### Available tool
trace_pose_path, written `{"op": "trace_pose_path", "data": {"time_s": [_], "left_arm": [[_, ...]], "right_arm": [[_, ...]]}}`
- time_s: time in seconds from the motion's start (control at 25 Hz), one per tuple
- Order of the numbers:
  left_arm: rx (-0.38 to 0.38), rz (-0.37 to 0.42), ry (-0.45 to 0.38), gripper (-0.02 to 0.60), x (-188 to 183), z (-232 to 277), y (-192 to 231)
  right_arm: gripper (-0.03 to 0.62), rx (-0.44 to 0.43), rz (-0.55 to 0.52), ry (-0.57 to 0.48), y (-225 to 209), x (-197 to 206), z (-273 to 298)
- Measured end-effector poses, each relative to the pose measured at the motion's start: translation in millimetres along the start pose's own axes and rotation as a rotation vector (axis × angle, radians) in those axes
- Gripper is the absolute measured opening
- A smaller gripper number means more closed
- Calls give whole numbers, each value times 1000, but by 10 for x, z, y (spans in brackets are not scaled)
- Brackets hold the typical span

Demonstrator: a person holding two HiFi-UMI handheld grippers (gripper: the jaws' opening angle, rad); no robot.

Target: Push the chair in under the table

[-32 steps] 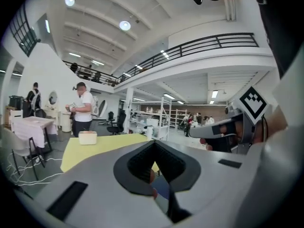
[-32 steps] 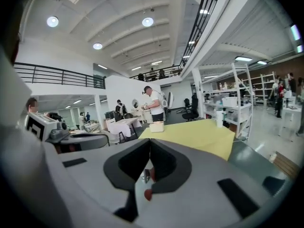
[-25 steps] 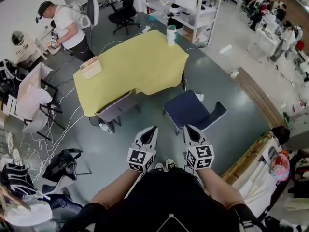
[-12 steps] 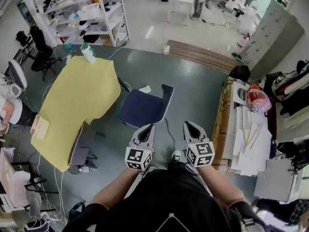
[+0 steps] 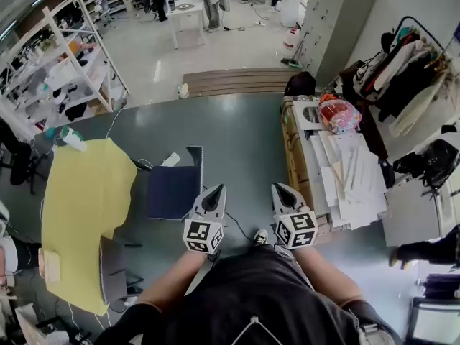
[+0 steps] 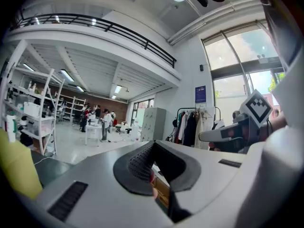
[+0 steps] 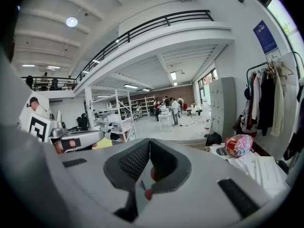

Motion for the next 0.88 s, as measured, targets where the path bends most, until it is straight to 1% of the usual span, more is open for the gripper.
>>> {"op": "trace_pose_path", "data": {"time_s": [0.12, 0.28, 0.44, 0.64, 0.88], "left_arm": [[40, 21, 2, 9, -42, 376, -169], [53, 43, 19, 9, -77, 821, -312], [13, 35, 46, 9, -89, 1195, -325], [-43, 33, 58, 9, -120, 1597, -352], [-104, 42, 109, 9, -69, 1822, -293]], "right_arm": [[15, 40, 28, -14, -395, -33, 9], [15, 61, 50, -32, -881, -144, 117], [15, 39, 60, -36, -1259, -267, 313], [15, -9, 56, -14, -1677, -347, 579], [15, -42, 78, 1, -2018, -366, 892]]}}
Point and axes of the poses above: the fingertips, and each gripper's own axes: z forward along the fingers, y to its left, x out of its underside, the point moved 7 cm from there along -z, backward along the fingers, and after that the axes turned 4 degrees about z, right-handed, at the moved point
